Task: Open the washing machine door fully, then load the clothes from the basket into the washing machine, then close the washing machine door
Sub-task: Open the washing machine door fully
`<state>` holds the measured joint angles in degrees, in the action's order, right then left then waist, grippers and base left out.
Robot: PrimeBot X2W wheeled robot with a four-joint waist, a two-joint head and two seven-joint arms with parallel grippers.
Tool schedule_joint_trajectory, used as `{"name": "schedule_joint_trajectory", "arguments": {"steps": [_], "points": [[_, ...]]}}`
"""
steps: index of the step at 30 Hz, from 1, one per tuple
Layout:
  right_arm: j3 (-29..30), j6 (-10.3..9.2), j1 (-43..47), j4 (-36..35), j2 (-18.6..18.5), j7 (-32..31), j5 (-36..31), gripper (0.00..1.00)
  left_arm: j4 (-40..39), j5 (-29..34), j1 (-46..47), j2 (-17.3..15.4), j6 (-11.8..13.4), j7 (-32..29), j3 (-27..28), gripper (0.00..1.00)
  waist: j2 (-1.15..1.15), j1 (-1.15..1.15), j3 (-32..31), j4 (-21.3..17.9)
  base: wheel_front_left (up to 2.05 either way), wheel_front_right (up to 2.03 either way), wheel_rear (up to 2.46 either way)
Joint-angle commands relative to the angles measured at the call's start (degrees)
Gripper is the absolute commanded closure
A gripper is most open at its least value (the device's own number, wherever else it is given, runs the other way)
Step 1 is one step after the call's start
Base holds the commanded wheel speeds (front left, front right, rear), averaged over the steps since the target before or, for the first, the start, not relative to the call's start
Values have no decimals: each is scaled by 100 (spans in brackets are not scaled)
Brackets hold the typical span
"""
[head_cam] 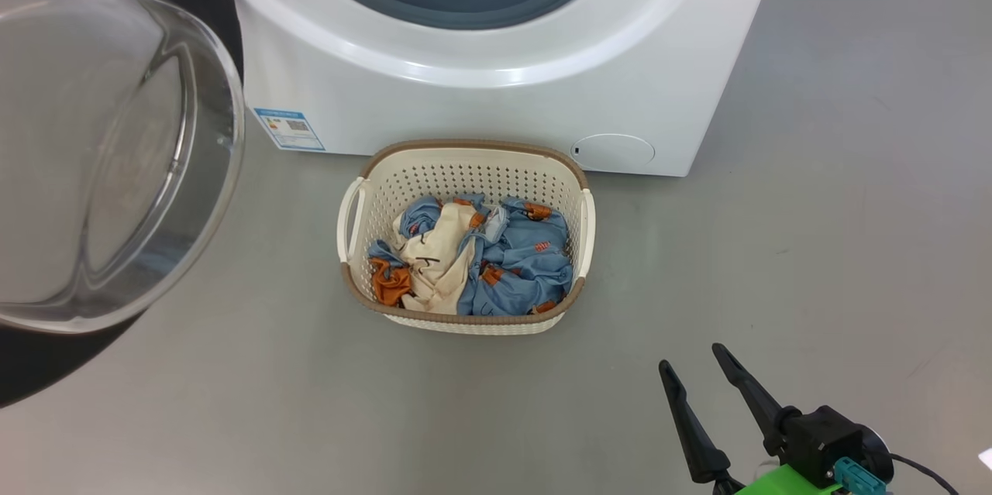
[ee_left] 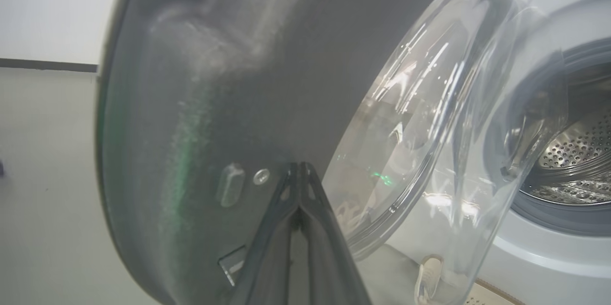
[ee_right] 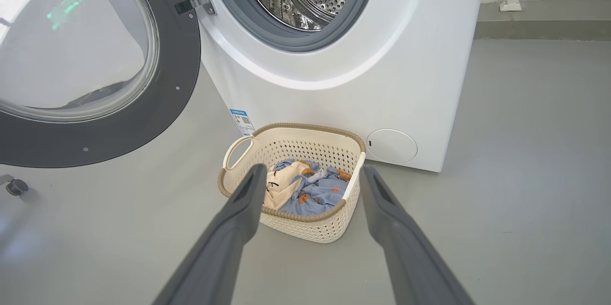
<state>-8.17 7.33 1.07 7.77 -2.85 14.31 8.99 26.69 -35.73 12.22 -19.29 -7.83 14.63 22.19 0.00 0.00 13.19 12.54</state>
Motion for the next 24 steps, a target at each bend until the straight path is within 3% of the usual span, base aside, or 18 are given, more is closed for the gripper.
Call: {"name": "schedule_joint_trajectory", "arguments": {"steps": [1,7,19,24], "points": [[-160,16,-163,-144,-3,69,-54,0,-28,22,232,-442,34,37,270,100,0,0,17,-12,0,0,0],[-202,16,-219,-128,-3,69,-44,0,203,132,450,-564,34,37,247,100,0,0,54,-55,0,0,0],[-155,16,-223,-157,-3,69,43,0,-165,187,268,-416,34,37,231,100,0,0,64,-103,0,0,0],[-150,16,-216,-154,-3,69,90,0,-1159,316,-80,59,34,37,169,100,0,0,-20,-62,0,0,0]]}}
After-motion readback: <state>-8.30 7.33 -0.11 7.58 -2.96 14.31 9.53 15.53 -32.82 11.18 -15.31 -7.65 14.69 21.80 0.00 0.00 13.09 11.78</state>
